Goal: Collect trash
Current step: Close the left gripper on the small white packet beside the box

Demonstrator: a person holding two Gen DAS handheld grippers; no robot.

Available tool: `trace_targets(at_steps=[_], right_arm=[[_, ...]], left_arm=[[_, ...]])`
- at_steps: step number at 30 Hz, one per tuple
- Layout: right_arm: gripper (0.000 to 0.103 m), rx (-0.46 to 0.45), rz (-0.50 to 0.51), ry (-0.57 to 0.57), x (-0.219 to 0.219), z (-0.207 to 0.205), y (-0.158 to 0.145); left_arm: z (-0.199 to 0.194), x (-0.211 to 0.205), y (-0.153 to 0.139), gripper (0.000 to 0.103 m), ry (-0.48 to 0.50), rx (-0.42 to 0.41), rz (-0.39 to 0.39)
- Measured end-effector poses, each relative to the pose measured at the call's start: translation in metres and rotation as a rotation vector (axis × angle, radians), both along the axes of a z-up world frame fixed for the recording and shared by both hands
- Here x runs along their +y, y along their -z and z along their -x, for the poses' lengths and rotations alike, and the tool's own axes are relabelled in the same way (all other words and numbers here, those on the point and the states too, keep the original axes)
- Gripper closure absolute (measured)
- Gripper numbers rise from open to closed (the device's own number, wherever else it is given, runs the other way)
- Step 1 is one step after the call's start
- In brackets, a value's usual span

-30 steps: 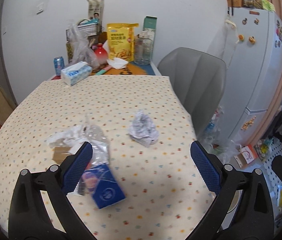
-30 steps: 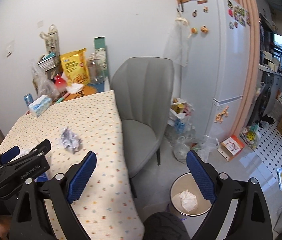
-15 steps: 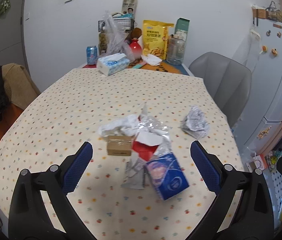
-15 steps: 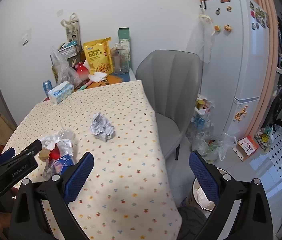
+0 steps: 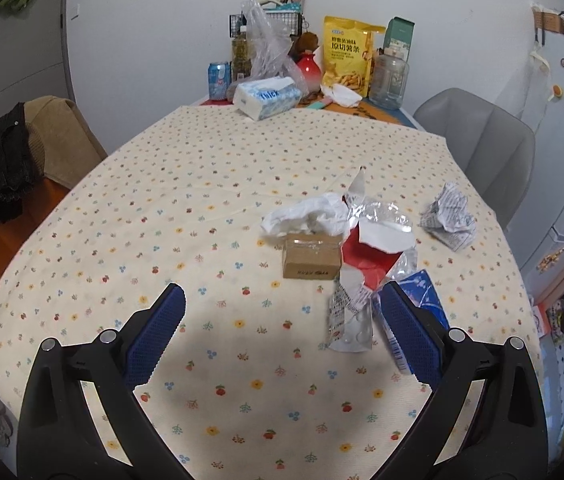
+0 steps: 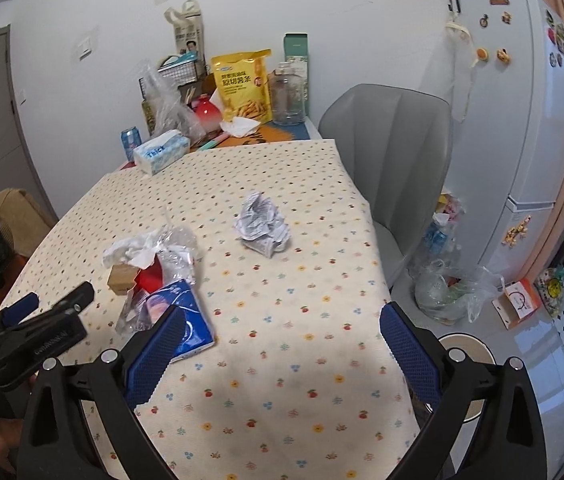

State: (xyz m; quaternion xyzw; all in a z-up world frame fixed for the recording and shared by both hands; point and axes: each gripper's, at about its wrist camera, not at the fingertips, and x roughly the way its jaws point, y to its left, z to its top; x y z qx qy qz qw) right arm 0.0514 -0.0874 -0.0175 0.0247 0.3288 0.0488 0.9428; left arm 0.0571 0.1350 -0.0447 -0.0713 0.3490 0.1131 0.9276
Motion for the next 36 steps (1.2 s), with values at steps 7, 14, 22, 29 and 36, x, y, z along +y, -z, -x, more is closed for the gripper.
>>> trace_targets(at_steps=[7,14,22,29,36], right_arm=[[0.008,0.028,0.02,0.006,0.001,-0.005,0.01],[0.008,0.051,0.035,0.008,0.001,-0.012,0.018],[0.008,0.053,0.043,-0.015,0.01,-0.015,0.019],[0.008,0.056,0.044,-0.039,0.017,-0.011,0.018],[0.008,0.038,0.048,-0.093,0.037,-0.004,0.013]], left_arm=[[-0.014,-0.01,0.02,0.026,0.045,0.05,0.02],[-0.027,-0.008,0.038,0.043,0.056,0.098,0.064],[-0.022,-0.008,0.041,0.055,0.074,0.119,0.072],[-0.018,-0.002,0.04,0.098,0.077,0.15,0.094],[-0.007,0.009,0.025,0.098,0.043,0.117,0.074]])
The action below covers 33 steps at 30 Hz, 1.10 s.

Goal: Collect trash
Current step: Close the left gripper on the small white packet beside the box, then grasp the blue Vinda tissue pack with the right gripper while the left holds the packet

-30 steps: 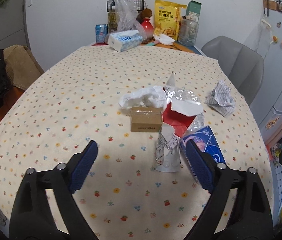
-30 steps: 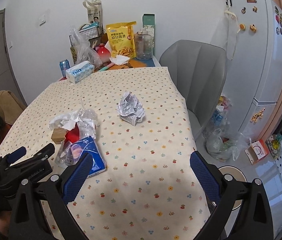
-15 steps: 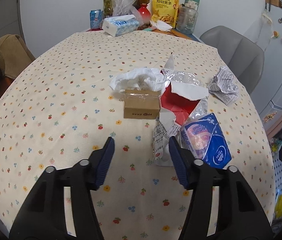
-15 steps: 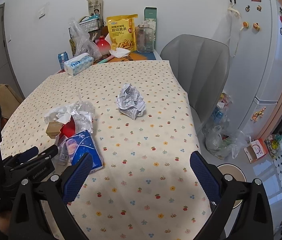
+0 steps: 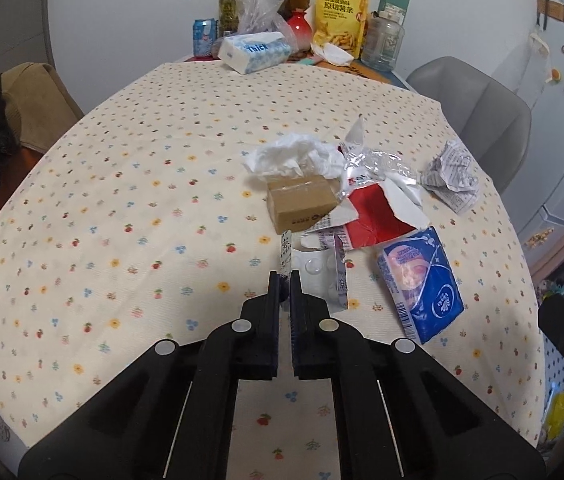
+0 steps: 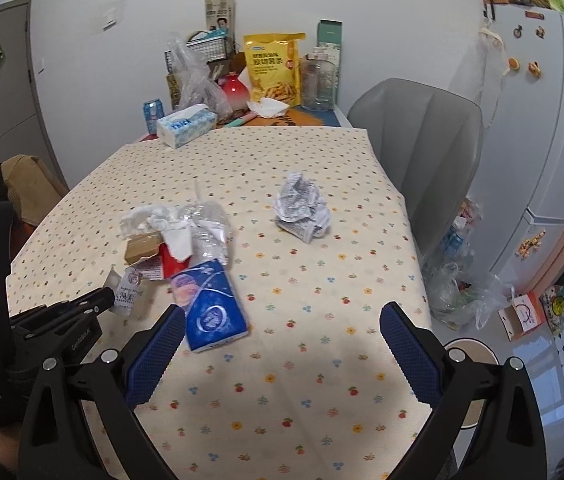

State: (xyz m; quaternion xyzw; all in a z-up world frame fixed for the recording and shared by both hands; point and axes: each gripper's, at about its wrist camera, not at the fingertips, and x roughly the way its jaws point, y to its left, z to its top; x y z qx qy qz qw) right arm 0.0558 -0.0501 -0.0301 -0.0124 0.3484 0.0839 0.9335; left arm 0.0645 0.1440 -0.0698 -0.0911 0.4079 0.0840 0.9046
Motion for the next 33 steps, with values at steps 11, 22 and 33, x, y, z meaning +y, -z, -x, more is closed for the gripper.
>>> trace_targets(at_steps=[11,22,33], right_arm=[[0.008,0.011,0.018,-0.07,0.034,0.005,0.006],[0.008,0.059,0.056,-0.075,0.049,-0.012,0.027],[0.009,0.119,0.087,-0.085,0.061,-0.04,0.051]], left_arm=[[0.014,0.043,-0.001,0.098,-0.116,-0.015,-0.018],[-0.002,0.053,0.016,0.098,-0.132,-0.009,-0.017],[-0.026,0.051,0.025,0.097,-0.132,0.005,-0.03]])
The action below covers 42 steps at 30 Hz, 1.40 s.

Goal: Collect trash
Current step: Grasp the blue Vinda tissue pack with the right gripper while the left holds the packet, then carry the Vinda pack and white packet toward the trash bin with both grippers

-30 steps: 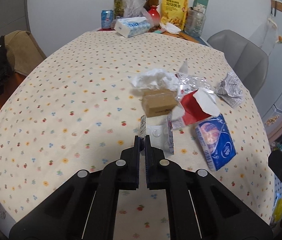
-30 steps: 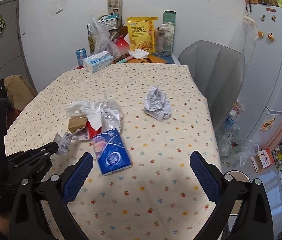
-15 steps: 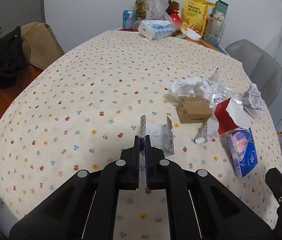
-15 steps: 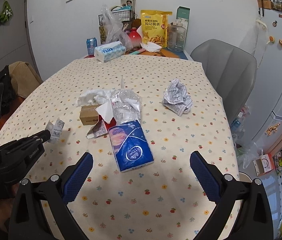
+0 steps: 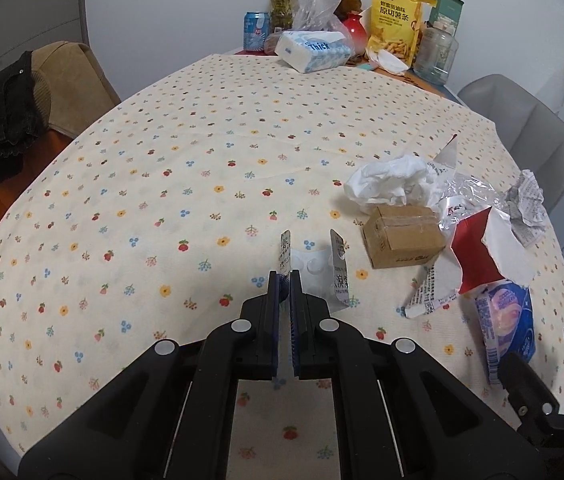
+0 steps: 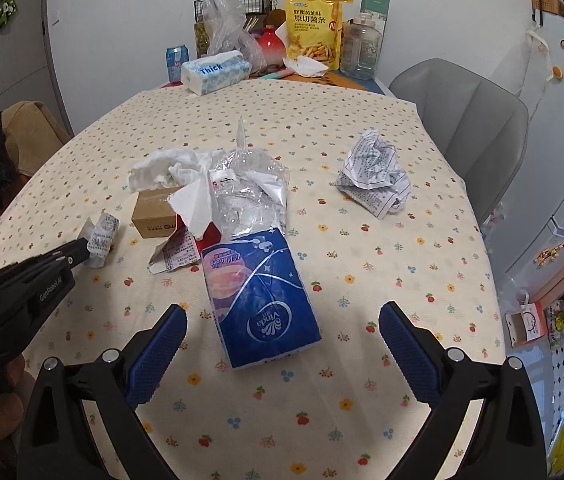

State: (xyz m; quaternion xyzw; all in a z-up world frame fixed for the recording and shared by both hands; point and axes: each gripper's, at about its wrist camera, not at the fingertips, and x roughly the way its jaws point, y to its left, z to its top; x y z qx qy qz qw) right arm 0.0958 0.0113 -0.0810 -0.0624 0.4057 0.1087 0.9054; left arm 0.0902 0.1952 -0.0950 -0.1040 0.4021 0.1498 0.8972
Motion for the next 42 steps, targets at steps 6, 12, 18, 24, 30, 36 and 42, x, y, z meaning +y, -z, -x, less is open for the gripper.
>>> trace_targets(at_steps=[6,12,18,24,30,36,42], right_arm=[[0.012,0.047,0.013,-0.007,0.004,-0.011,0.015],[0.051,0.099,-0.01,-0.033,0.005,-0.014,0.019],[0.065,0.089,-0.035,-0.04,0.002,-0.007,0.008],[0.065,0.05,-0.057,-0.043,-0.008,0.004,-0.009],[0.065,0.017,-0.084,-0.012,-0.027,0.013,-0.03],[0.065,-0.013,-0.112,0.034,-0.054,0.023,-0.042],[0.065,-0.062,-0.125,0.076,-0.081,0.033,-0.055]], left_arm=[[-0.002,-0.001,0.002,0.097,0.003,0.008,-0.005],[-0.003,-0.002,0.001,0.097,0.006,0.003,-0.016],[0.003,-0.009,-0.005,0.097,0.014,-0.002,-0.022],[0.012,-0.018,-0.019,0.097,0.018,-0.024,-0.042],[0.016,-0.038,-0.039,0.097,0.046,-0.054,-0.057],[0.019,-0.065,-0.051,0.097,0.094,-0.076,-0.066],[0.021,-0.089,-0.06,0.097,0.13,-0.092,-0.082]])
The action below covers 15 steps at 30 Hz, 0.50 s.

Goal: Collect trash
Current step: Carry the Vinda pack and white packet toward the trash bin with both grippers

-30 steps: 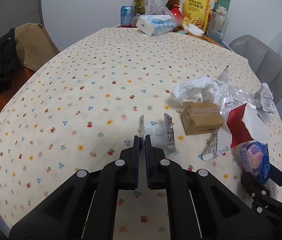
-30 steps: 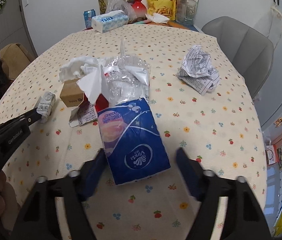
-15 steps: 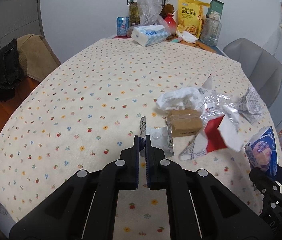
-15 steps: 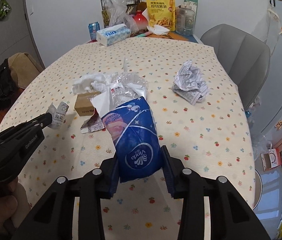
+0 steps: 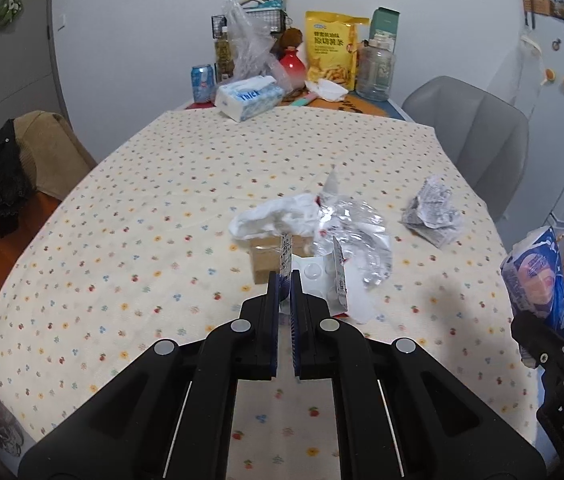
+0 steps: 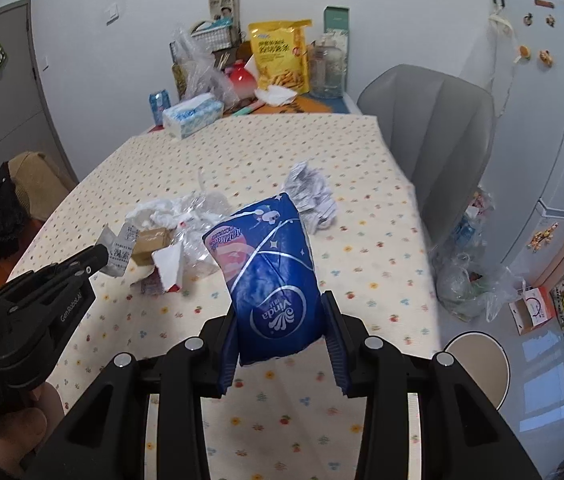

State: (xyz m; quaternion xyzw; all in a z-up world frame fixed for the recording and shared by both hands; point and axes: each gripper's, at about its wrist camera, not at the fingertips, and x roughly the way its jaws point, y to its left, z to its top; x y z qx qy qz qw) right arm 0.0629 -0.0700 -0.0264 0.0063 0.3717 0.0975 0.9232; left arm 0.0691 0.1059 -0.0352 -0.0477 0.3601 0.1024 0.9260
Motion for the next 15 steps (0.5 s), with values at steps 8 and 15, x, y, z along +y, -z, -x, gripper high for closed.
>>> trace_targets(at_steps=[8,15], right_arm=[[0.065,0.001,-0.022,0.051,-0.032,0.006,-0.002],[0.065,0.007,-0.036,0.107,-0.062,0.002,0.001]], left_arm=[[-0.005,-0.031,-0.003,0.097,0.059,0.002,-0.017],[-0.014,-0.063,-0.004,0.097,0.115,0.001,-0.032]])
